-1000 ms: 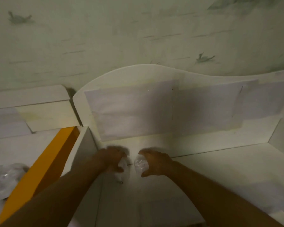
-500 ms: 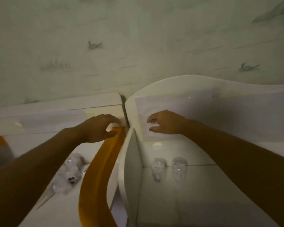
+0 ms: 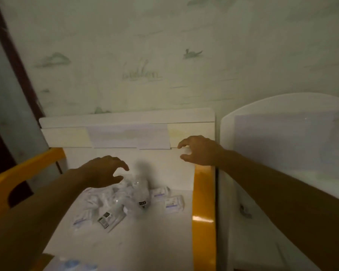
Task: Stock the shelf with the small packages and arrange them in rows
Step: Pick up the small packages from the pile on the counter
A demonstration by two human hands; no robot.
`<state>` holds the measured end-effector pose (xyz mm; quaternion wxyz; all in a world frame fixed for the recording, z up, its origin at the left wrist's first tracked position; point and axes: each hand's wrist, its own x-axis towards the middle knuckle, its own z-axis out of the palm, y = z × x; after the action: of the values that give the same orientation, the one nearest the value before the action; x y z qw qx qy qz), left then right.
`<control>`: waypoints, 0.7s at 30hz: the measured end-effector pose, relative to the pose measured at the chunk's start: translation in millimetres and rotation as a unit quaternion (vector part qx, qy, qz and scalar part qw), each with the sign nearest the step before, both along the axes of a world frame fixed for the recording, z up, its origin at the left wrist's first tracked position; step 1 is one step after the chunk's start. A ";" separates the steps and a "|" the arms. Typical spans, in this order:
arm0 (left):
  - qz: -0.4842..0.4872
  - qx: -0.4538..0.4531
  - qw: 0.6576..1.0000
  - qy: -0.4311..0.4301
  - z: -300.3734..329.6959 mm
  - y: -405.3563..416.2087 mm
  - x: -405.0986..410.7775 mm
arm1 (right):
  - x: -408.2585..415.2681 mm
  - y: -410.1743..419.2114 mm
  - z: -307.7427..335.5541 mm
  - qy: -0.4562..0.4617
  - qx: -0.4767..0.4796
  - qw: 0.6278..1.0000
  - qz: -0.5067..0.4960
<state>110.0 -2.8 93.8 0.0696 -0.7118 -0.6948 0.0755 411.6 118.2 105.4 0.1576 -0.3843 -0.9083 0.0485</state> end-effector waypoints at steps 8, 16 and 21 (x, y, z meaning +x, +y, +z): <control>0.023 -0.056 0.997 -0.048 -50.5 -56.3 -130.9 | -101.1 -48.4 -8.3 -0.097 0.008 0.995 -0.019; 0.031 -0.065 0.987 -0.144 -87.7 -56.5 -171.9 | -171.0 -56.6 -36.8 -0.138 -0.045 0.989 -0.036; -0.001 -0.083 0.985 -0.149 -104.0 -41.8 -169.4 | -200.8 -39.7 -64.0 -0.150 -0.093 0.983 -0.045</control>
<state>-59.4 -44.6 -10.2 -0.0943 -0.7189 -0.6881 0.0263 210.8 78.6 41.5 -0.0149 -0.4402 -0.8953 0.0670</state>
